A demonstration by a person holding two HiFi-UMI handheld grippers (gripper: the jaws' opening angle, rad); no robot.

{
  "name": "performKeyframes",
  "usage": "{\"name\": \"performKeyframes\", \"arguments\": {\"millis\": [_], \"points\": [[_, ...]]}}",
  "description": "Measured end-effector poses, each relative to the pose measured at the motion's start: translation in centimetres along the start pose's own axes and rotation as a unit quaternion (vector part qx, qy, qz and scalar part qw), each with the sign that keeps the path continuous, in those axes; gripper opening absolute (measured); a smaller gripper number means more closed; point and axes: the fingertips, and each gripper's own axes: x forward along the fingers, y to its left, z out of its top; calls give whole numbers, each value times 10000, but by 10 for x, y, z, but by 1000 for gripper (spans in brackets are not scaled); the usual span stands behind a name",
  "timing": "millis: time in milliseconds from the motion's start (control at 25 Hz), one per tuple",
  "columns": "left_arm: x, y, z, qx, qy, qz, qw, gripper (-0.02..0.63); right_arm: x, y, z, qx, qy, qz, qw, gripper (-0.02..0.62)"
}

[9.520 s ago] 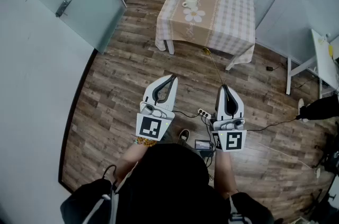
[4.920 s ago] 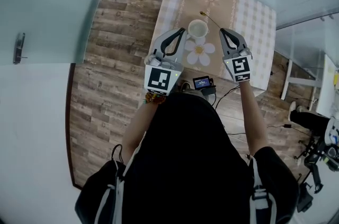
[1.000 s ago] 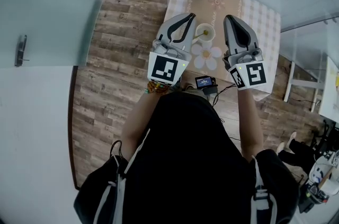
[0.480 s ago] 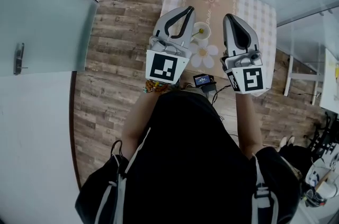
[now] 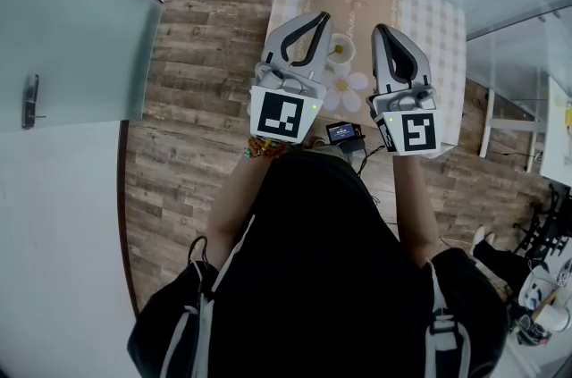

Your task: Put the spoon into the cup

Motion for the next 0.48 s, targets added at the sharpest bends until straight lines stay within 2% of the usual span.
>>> {"name": "performKeyframes", "arguments": {"millis": [480], "points": [[0,-4,-8,-37,66,-40,10000,20,1,4,-12,75,97,20,9999,8]]}}
